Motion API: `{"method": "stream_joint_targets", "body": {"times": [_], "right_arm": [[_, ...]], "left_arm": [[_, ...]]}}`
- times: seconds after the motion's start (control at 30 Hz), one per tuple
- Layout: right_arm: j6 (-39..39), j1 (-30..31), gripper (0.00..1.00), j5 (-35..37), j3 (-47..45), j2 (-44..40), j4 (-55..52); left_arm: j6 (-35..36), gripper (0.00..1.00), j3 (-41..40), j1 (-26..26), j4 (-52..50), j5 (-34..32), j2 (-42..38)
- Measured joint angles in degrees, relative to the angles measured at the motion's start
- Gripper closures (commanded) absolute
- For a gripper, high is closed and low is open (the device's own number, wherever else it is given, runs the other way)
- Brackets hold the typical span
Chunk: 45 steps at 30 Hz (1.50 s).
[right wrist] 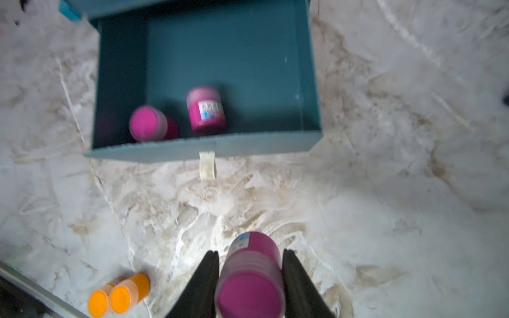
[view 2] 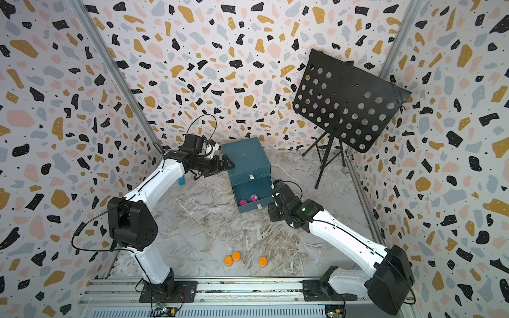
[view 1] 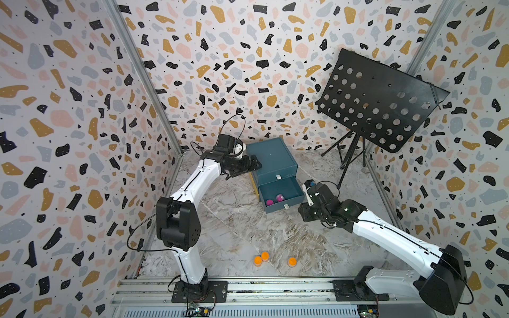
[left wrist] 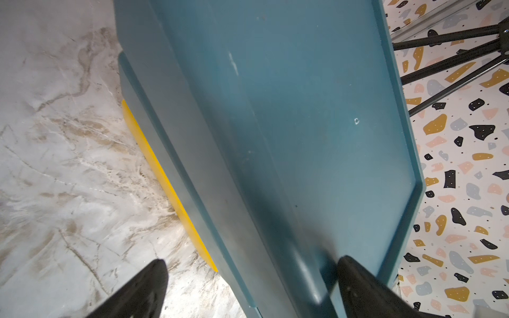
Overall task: Put the paint cans in the drawer according to color
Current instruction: Place the paint can in the drawer.
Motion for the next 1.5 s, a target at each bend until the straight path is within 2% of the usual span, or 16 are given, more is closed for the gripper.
{"method": "stream_joint_targets", "body": {"times": [0.3, 0.6, 0.67, 0.9, 0.97, 1.1, 1.23, 1.3, 1.5], "right_arm": [[-3.61, -4.39, 0.81, -3.04, 13.09, 9.81, 1.55], [-5.97, -4.92, 0.76, -3.87, 15.19, 19.41, 2.49], [-6.12, -4.96, 0.72, -3.87, 15.19, 20.44, 2.6], [-6.69, -5.03, 0.47, -4.13, 15.19, 21.29, 2.62], [-7.13, -5.03, 0.43, -4.57, 15.19, 21.27, 2.62], [-7.74, -5.03, 0.4, -4.74, 15.19, 20.63, 2.51], [-8.31, -5.03, 0.41, -4.44, 15.17, 17.4, 2.29], [-8.37, -5.03, 0.45, -4.13, 14.53, 14.47, 2.75], [-7.69, -5.03, 0.76, -2.45, 6.95, 2.95, 4.85]], "left_arm": [[-0.09, 0.01, -0.02, 0.0, 0.0, 0.13, 0.0], [-0.11, 0.01, -0.22, 0.0, 0.22, 0.37, 0.0], [-0.13, 0.02, -0.22, 0.0, 0.31, 0.44, 0.0], [-0.11, 0.02, -0.22, 0.0, 0.33, 0.46, 0.0], [-0.11, 0.02, -0.24, 0.0, 0.33, 0.46, 0.0], [-0.13, 0.02, -0.24, -0.02, 0.35, 0.52, 0.0], [-0.13, 0.02, -0.26, 0.0, 0.35, 0.55, 0.0], [-0.13, 0.02, -0.26, 0.0, 0.35, 0.57, 0.0], [-0.13, 0.02, -0.26, -0.02, 0.35, 0.59, 0.02]]}}
